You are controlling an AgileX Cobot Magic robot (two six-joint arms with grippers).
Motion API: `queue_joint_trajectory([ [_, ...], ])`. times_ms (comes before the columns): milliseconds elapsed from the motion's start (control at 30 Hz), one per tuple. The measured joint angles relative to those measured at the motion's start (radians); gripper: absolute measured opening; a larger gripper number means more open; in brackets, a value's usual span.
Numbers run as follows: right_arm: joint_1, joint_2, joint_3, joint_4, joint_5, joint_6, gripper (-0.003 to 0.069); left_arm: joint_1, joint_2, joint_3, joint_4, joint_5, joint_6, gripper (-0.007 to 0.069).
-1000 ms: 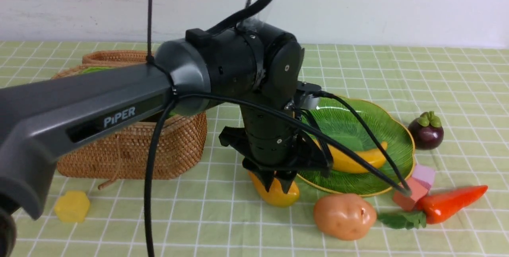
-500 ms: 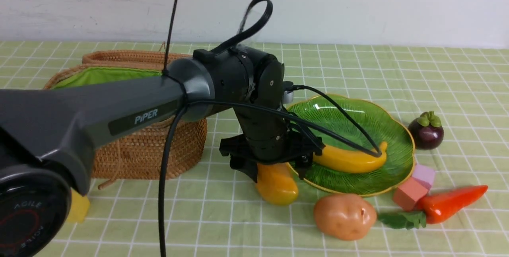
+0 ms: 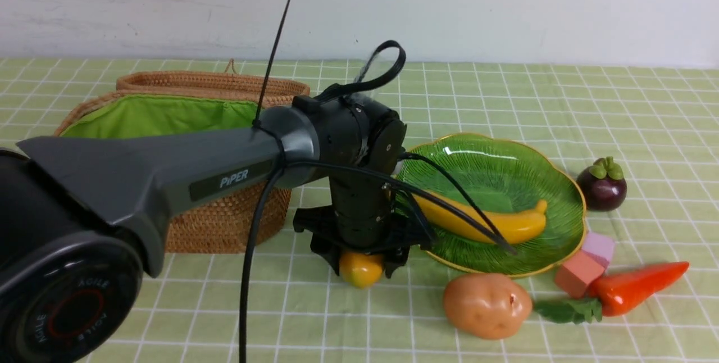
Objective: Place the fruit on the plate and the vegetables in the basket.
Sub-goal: Grab the mango with your left arm and place it on the right plate
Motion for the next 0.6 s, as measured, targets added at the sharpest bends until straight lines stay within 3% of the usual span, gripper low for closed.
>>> queue_joint_trajectory([
  [467, 0.0, 0.0, 0.0, 0.0, -0.003, -0.002, 0.0167, -0.026, -0.115, -0.064, 0.051, 0.146, 0.064, 0.0501],
  [600, 0.0, 0.0, 0.0, -0.021, -0.047, 0.006, 0.0168, -0.073, -0.19, -0.113, 0.048, 0.086, 0.209, 0.0501],
])
